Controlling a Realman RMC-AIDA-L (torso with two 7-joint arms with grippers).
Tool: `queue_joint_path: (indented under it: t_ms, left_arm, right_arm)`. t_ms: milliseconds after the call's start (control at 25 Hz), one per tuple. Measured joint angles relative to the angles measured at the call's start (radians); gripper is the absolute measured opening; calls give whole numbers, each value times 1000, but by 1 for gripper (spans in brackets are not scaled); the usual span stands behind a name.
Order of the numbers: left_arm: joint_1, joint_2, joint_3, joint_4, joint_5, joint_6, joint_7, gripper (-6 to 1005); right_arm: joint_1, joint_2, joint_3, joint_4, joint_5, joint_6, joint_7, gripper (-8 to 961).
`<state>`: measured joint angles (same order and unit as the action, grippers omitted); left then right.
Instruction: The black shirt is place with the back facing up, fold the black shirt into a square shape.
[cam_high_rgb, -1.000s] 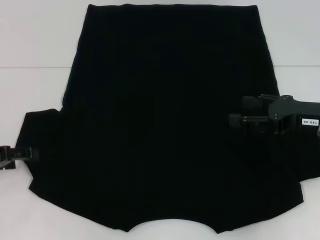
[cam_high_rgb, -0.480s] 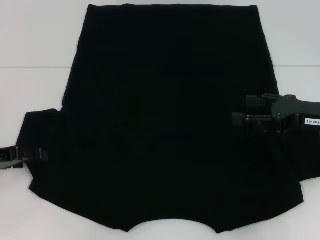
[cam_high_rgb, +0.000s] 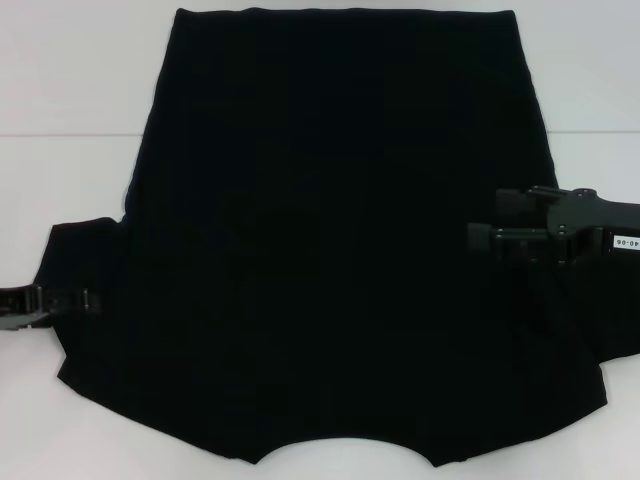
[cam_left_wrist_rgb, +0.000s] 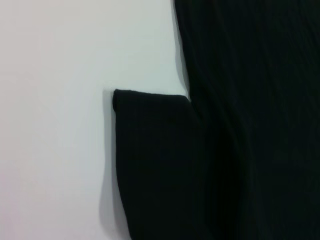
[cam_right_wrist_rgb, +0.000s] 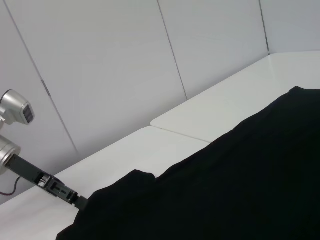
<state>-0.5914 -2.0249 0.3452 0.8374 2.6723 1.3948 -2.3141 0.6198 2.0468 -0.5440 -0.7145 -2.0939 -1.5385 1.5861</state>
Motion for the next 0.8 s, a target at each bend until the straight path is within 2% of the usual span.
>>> queue_joint_path:
  t_ms: [560,800]
  left_arm:
    - [-12,-1,0,-34,-5,-79,22,740]
    - [-17,-3,0,-38,-7,-99,22,505]
  right_arm:
    - [-2,-1,-1,-5,0,0,5,931]
    - [-2,-1,-1,-5,0,0,5,931]
